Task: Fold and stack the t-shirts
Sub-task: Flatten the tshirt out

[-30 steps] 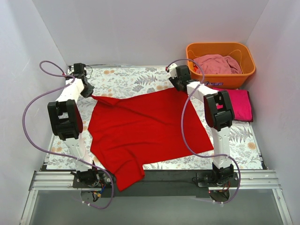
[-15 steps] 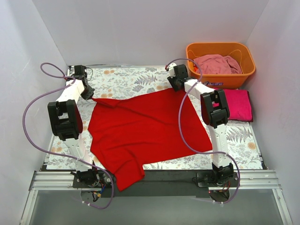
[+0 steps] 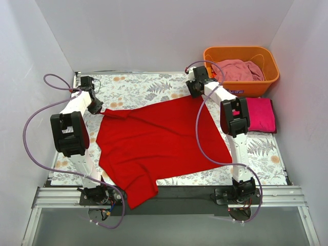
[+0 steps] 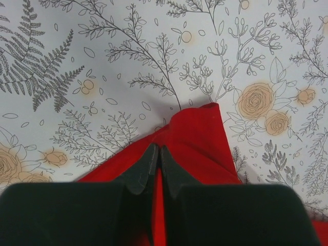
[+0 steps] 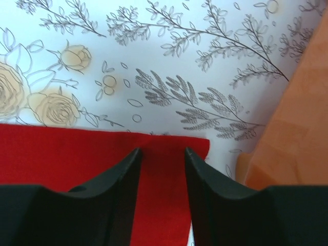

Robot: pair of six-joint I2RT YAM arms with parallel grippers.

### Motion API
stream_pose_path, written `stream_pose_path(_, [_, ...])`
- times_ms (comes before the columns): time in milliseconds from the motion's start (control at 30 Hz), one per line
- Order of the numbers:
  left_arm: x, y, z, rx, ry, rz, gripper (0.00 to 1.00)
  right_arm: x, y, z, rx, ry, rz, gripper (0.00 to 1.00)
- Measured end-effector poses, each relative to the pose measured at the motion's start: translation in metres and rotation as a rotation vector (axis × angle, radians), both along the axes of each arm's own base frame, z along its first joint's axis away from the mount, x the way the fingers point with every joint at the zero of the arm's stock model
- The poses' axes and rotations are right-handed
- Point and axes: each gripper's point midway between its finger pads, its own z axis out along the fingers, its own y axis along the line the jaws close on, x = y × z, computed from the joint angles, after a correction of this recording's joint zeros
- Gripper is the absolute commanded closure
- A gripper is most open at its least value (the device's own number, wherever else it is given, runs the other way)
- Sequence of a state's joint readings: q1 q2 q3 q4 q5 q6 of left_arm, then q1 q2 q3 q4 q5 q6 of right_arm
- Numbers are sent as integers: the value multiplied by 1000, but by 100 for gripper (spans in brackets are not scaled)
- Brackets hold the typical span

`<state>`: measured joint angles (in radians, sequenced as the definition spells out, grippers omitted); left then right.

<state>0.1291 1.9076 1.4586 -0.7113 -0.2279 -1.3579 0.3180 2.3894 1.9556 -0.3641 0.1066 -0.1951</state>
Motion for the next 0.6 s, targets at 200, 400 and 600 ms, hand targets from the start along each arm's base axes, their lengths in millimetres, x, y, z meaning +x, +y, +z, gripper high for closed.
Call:
stream_pose_path(200, [-3,-1,12,2,-35,-2,100,4,11,-2,36,44,47,94])
stream_pose_path(400, [-2,-3,13,-10,-41,-9,100,1,13,-3,52,56,66,99])
stream_pose_path(600, [-2,-5,13,-18,-42,-16,100,-2,14,-5,72,60,76,99])
